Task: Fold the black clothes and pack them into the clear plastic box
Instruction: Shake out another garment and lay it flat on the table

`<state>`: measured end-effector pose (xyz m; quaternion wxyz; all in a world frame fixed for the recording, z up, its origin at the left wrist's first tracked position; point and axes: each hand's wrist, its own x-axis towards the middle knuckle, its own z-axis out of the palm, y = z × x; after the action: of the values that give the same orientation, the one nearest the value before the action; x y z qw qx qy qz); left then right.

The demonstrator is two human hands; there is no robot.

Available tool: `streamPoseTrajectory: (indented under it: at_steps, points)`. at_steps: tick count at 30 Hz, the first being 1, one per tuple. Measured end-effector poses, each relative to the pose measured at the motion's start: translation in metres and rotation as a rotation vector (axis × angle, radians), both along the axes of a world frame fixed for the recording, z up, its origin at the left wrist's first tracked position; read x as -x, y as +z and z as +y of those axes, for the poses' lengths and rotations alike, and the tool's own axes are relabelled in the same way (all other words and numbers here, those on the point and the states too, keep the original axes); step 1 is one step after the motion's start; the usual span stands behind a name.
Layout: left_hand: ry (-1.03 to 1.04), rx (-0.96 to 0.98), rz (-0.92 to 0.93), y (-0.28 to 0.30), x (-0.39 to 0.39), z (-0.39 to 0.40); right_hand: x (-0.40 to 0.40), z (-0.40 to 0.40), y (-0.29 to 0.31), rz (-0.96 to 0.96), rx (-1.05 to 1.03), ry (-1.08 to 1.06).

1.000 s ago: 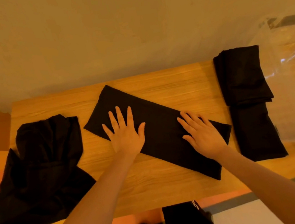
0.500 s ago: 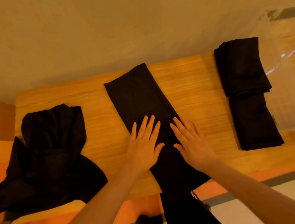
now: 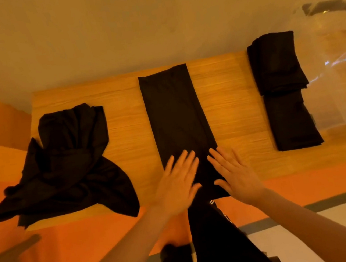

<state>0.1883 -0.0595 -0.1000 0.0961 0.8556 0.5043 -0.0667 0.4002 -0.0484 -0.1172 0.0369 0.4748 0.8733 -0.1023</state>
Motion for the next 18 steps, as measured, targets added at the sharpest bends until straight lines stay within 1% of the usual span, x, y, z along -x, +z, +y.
streamPoseTrajectory:
  at_steps: [1,3,6,7,9,11,13,16,18]
  points:
    - [-0.034,0.034,0.0,-0.002,-0.005,-0.013,-0.005,-0.004,0.0,-0.021,-0.002,0.084]
    - [-0.078,0.023,0.02,-0.014,-0.004,-0.033,-0.015,-0.01,-0.002,-0.067,-0.004,0.193]
    - [-0.06,0.032,0.066,-0.02,0.01,-0.04,-0.025,-0.014,-0.006,-0.119,-0.003,0.233]
    - [-0.087,-0.013,0.093,-0.02,0.014,-0.04,-0.026,-0.014,-0.008,-0.141,-0.002,0.24]
    - [-0.169,-0.027,0.167,-0.023,0.024,-0.036,-0.025,-0.014,-0.011,-0.178,-0.041,0.244]
    - [-0.254,-0.094,0.148,-0.022,0.032,-0.031,-0.023,-0.013,-0.012,-0.175,-0.112,0.245]
    - [-0.286,-0.099,0.145,-0.019,0.036,-0.029,-0.02,-0.014,-0.011,-0.147,-0.134,0.263]
    - [-0.356,-0.181,0.055,-0.019,0.042,-0.03,-0.018,-0.018,-0.004,-0.127,-0.096,0.311]
    - [-0.348,-0.219,-0.034,-0.011,0.04,-0.032,-0.017,-0.019,0.0,-0.072,-0.106,0.317]
